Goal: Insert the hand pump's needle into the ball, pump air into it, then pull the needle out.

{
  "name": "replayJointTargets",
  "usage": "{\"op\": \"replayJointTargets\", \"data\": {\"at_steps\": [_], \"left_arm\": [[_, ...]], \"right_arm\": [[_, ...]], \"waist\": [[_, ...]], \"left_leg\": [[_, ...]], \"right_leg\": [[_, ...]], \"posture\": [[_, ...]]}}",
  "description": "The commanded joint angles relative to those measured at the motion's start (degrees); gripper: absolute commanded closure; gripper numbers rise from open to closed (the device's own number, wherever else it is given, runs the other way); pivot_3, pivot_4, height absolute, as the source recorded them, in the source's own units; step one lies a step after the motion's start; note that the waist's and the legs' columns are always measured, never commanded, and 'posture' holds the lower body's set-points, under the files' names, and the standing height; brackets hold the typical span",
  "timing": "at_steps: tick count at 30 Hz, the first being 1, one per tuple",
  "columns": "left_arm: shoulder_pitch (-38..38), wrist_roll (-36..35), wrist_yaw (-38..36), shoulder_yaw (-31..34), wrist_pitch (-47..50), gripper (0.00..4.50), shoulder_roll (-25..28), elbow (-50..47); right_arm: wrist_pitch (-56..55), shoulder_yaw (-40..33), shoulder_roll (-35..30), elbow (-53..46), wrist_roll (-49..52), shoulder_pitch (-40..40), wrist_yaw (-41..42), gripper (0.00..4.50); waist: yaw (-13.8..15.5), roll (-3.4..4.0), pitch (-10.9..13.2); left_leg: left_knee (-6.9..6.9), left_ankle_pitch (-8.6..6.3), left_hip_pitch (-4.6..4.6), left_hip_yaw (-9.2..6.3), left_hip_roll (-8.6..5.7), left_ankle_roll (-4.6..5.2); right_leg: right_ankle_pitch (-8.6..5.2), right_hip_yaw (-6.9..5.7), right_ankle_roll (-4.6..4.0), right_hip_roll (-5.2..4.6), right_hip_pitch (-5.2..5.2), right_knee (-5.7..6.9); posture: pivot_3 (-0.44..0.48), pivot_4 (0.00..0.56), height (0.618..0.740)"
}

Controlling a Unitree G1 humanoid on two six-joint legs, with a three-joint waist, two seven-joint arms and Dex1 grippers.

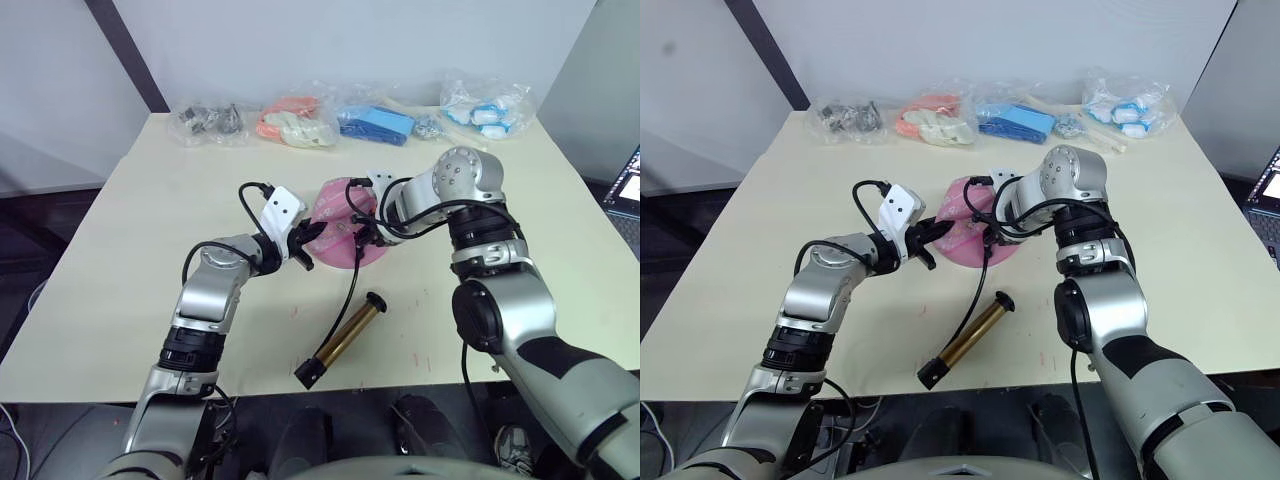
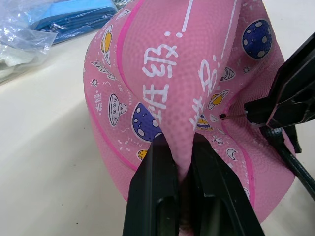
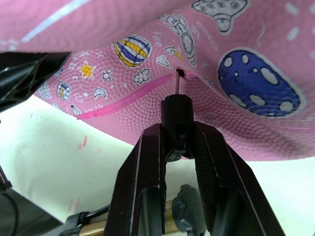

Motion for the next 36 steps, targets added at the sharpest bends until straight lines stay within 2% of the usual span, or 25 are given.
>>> {"op": "replayJointTargets", "data": {"at_steps": [1, 12, 22, 24, 25, 27, 31, 36], "left_arm": [[0.4, -1.7, -6.7, -7.7, -0.7, 4.46, -3.0, 1.6], [-0.2, -0.9, -7.9, -7.9, -3.0, 4.46, -2.9, 4.0], [0.0, -0.3, -8.1, -7.9, -4.1, 4.46, -2.9, 4.8], [0.0, -0.3, -8.1, -7.8, -4.2, 4.5, -2.9, 4.9], [0.0, -0.2, -8.1, -7.8, -4.3, 4.5, -3.0, 5.0], [-0.1, 0.1, -8.1, -7.7, -4.5, 4.5, -3.1, 5.4], [-0.3, 0.5, -8.0, -7.6, -5.0, 4.5, -3.3, 6.2], [-0.6, 0.8, -7.5, -7.2, -5.2, 4.5, -3.3, 7.0]], "right_arm": [[-0.2, 3.0, 0.4, -9.8, 0.1, 0.6, 2.7, 4.2], [0.4, 7.4, -1.9, -18.0, 3.6, 5.1, 3.4, 4.2], [0.4, 9.3, -3.7, -19.6, 7.6, 6.5, 2.0, 4.2], [0.4, 9.4, -4.1, -19.8, 8.0, 6.7, 1.7, 3.18], [0.4, 9.5, -4.3, -20.0, 8.2, 6.9, 1.5, 2.94], [0.4, 9.9, -5.0, -20.9, 8.9, 7.2, 1.3, 2.14], [0.4, 11.1, -7.2, -23.6, 11.7, 8.0, 1.0, 2.14], [0.4, 14.5, -12.2, -29.3, 18.5, 9.7, -0.1, 2.14]], "waist": [[0.2, 0.06, 0.0], [0.6, 0.08, 0.1], [0.7, 0.14, 0.2], [0.7, 0.17, 0.3], [0.9, 0.23, 0.3], [2.1, 0.35, 0.4], [2.9, 0.35, 0.4], [3.4, 0.37, 0.4]], "left_leg": [[0.0, 0.0, -0.01, 0.0, 0.0, 0.0], [-0.01, 0.01, -0.22, -0.02, -0.02, -0.01], [-0.03, 0.01, -0.29, -0.04, -0.02, -0.01], [-0.04, 0.01, -0.3, -0.04, -0.02, -0.01], [-0.04, 0.01, -0.31, -0.03, -0.02, -0.01], [-0.04, 0.01, -0.43, -0.03, -0.13, -0.01], [-0.03, 0.09, -1.27, -0.23, -0.28, -0.16], [-0.09, 0.14, -1.55, -0.53, -0.52, -0.24]], "right_leg": [[0.0, 0.01, 0.0, 0.0, 0.0, 0.0], [0.0, 0.02, 0.0, -0.02, -0.2, -0.01], [0.0, 0.0, -0.01, -0.03, -0.24, -0.05], [0.0, 0.0, -0.01, -0.03, -0.24, -0.06], [0.0, 0.0, 0.0, -0.03, -0.25, -0.06], [-0.01, -0.08, -0.01, -0.12, -0.31, -0.08], [0.01, -0.38, -0.02, -0.32, -0.81, -0.42], [0.02, -0.46, 0.03, -0.61, -0.88, -0.81]], "posture": [[0.0, 0.15, 0.74], [0.0, 0.15, 0.74], [0.0, 0.15, 0.74], [0.0, 0.15, 0.74], [0.0, 0.15, 0.74], [0.0, 0.15, 0.74], [0.0, 0.15, 0.74], [0.0, 0.15, 0.74]]}}
